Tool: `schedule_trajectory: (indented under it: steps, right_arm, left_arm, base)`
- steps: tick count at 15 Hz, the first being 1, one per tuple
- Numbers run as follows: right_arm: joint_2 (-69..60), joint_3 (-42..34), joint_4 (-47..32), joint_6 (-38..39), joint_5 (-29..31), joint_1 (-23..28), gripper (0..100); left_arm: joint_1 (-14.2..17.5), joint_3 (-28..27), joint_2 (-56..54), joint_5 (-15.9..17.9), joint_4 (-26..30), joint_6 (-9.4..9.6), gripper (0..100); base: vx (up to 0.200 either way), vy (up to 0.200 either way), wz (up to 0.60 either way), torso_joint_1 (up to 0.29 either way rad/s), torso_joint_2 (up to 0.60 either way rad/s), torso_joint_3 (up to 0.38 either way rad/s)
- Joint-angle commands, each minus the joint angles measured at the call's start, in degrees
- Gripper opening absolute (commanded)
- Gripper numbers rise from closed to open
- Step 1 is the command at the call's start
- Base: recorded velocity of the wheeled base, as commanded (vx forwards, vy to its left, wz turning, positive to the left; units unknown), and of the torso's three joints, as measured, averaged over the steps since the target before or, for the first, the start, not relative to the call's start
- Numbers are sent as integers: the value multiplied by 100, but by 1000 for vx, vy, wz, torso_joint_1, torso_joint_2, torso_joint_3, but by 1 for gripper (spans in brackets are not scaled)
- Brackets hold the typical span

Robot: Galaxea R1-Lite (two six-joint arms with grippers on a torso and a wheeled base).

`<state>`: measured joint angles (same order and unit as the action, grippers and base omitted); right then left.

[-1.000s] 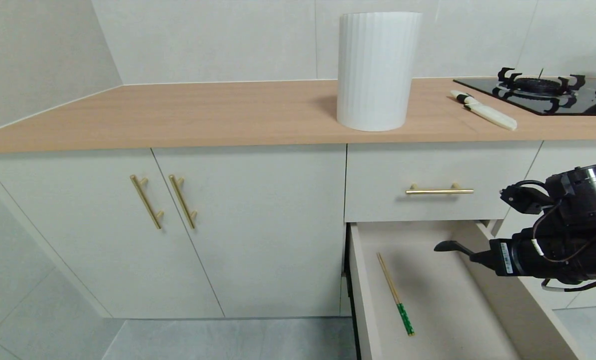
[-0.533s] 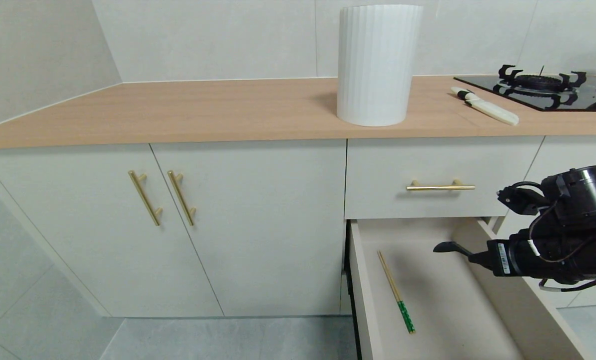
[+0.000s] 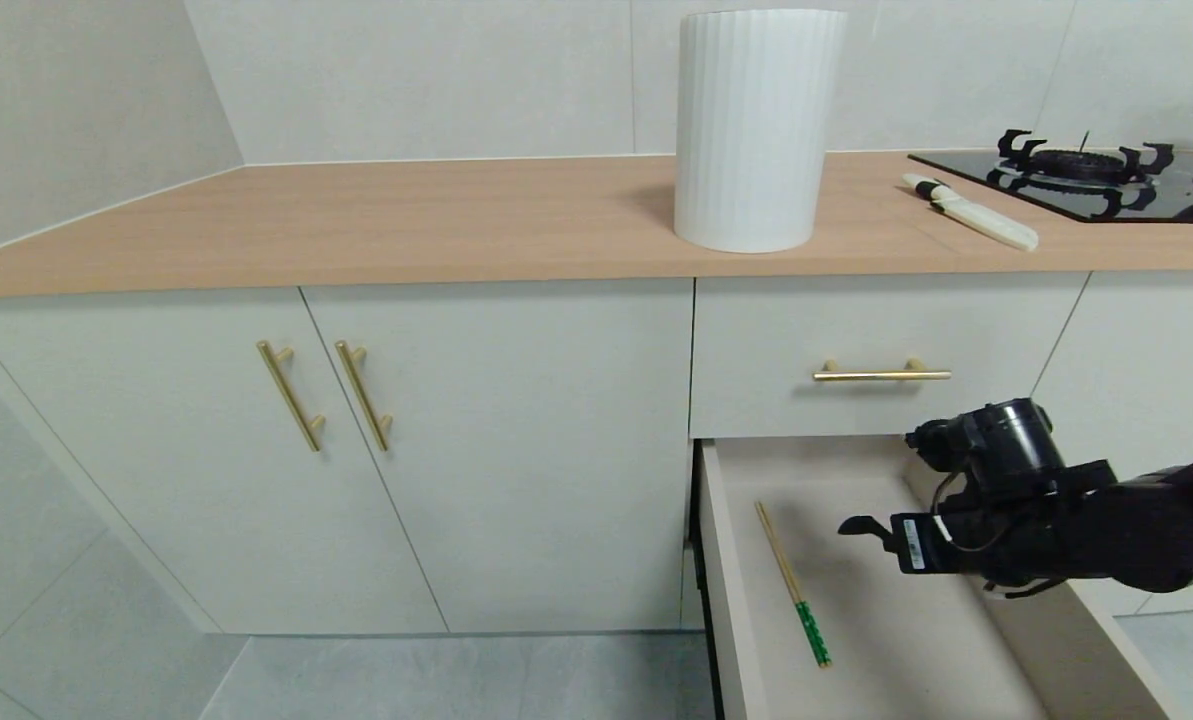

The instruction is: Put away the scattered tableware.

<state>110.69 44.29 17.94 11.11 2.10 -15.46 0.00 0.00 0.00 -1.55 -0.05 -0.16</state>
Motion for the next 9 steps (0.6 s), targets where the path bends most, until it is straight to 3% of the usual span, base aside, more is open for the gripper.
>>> schedule_trajectory:
  steps: [1,4,9]
  right_arm:
    - [1165,-87,623,58,186,-54,0]
    - [1482,-157,1071,58,195,-54,0]
    - [1666,-166,1115,58,195,-54,0]
  left_arm:
    - [0,0,9,-3,5,-2,100]
    - [0,0,9,-3,-4,-2,100]
    - [0,0,9,-3,-4,-2,100]
  base:
    - [0,0,0,0,0,0]
    - [0,0,0,0,0,0]
    - [0,0,0,0,0,0]
